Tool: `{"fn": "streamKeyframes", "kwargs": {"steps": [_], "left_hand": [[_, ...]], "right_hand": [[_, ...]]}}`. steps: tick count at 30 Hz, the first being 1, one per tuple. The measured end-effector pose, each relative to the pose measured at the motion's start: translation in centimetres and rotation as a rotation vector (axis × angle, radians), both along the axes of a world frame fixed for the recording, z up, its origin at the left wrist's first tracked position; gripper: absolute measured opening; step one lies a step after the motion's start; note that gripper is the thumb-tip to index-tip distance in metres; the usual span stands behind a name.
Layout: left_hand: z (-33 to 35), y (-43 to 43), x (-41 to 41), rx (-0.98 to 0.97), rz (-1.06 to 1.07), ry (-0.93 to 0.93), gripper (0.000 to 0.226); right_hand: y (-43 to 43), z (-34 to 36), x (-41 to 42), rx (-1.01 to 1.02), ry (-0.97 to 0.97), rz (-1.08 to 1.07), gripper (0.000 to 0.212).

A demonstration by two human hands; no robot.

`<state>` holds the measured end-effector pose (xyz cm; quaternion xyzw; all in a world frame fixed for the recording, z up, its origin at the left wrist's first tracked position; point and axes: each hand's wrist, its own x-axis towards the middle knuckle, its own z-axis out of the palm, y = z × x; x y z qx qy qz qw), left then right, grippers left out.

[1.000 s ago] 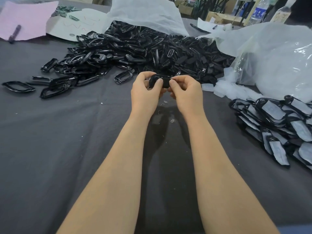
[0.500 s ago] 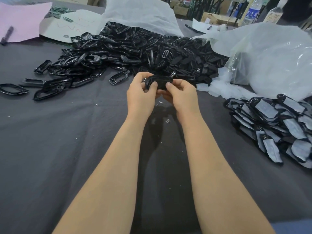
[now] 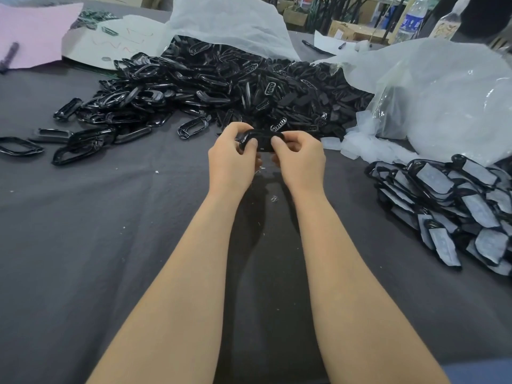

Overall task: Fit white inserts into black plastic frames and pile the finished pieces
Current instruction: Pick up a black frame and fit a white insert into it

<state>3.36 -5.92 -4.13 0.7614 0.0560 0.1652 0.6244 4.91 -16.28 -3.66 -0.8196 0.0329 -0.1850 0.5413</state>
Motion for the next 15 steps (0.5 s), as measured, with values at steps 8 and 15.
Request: {"fn": "streamKeyframes", "kwargs": {"steps": [8,15], "left_hand": [[-0.1,-0.1,0.2,-0.215,0.054,-0.001,0.016],[-0.1,-0.1,0.3,-0.233,0.052,-0.009,0.015]], "right_hand": [[-3.9,-0.7,1.2,-0.612,0.328,-0.254,0.035],[-3.7,-0.9,3.0,-0.705,0.529,-0.235,0.051]]}}
